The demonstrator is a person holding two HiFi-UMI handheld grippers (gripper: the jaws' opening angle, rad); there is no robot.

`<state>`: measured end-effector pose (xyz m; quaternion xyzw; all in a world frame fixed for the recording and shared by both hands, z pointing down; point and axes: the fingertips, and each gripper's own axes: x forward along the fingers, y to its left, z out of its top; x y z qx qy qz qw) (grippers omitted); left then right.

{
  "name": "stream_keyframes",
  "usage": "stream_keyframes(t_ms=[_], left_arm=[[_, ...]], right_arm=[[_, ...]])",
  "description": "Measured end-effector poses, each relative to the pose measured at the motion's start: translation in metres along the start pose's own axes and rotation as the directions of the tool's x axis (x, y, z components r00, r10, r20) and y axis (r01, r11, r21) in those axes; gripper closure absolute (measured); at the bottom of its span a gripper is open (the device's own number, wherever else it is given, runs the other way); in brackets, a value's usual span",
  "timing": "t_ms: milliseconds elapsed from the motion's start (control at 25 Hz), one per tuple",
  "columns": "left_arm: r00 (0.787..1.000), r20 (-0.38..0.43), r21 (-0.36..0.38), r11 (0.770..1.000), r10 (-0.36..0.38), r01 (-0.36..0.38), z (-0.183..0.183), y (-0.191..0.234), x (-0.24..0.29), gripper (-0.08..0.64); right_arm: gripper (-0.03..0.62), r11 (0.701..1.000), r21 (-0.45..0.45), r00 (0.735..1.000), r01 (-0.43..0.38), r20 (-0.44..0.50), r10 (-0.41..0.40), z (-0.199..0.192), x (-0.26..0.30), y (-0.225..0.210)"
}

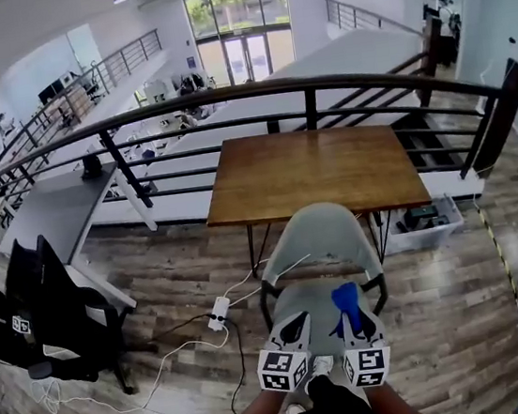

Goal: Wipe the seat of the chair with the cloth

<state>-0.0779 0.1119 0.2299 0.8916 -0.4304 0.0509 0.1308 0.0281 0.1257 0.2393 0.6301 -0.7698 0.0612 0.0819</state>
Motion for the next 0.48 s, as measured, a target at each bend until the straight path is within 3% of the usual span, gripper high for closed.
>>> stream_keyframes(t_ms=[480], left_arm=[[0.996,0.093,0.054,0.998,0.007,-0.012,0.048,-0.015,-0.012,0.557]], right_arm=[[0.489,0.997,-0.069,0.997,-0.02,0.078,0.025,0.048,-0.014,0.004]])
